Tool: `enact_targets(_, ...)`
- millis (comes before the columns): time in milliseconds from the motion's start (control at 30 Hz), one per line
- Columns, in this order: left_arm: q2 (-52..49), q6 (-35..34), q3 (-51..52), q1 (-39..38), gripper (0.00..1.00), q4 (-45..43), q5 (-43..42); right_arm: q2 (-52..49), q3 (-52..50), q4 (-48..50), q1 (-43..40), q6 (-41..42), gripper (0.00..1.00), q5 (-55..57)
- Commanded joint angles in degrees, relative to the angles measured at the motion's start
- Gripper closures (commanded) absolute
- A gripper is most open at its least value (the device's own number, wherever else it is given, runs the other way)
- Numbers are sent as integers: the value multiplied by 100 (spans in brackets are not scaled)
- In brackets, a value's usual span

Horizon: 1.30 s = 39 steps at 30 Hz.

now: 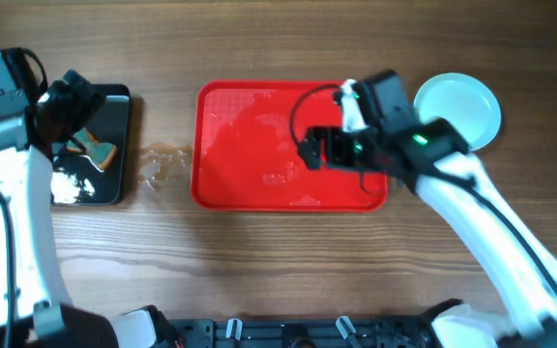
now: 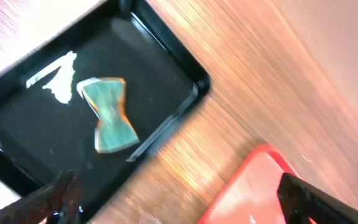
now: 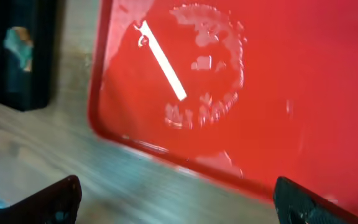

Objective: Clean dirty plates on tray and stack at the side

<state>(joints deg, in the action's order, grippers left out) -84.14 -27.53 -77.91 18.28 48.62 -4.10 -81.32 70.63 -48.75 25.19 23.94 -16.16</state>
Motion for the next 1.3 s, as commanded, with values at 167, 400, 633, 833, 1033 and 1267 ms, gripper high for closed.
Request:
enact_targets(167, 184, 9, -11, 22, 0, 496, -568, 2011, -177, -1510, 9, 17, 0, 1069)
enact_targets(400, 184, 9, -11, 22, 0, 494, -568, 3097, -979, -1641, 9, 426, 0, 977)
enact_targets(633, 184, 9, -11, 22, 0, 494, -568, 3097, -1023, -1644, 9, 1246, 0, 979)
enact_targets(833, 184, 9, -11, 22, 0, 494, -568, 2833, -1023, -1661, 9, 1222, 0, 979)
enact_targets(1033, 184, 9, -11, 22, 0, 494, -568, 2363, -1023, -1665, 9, 1193, 0, 1049)
enact_targets(1267, 184, 9, -11, 22, 0, 494, -568, 1622, -1036, -1338, -4, 1104, 0, 1106)
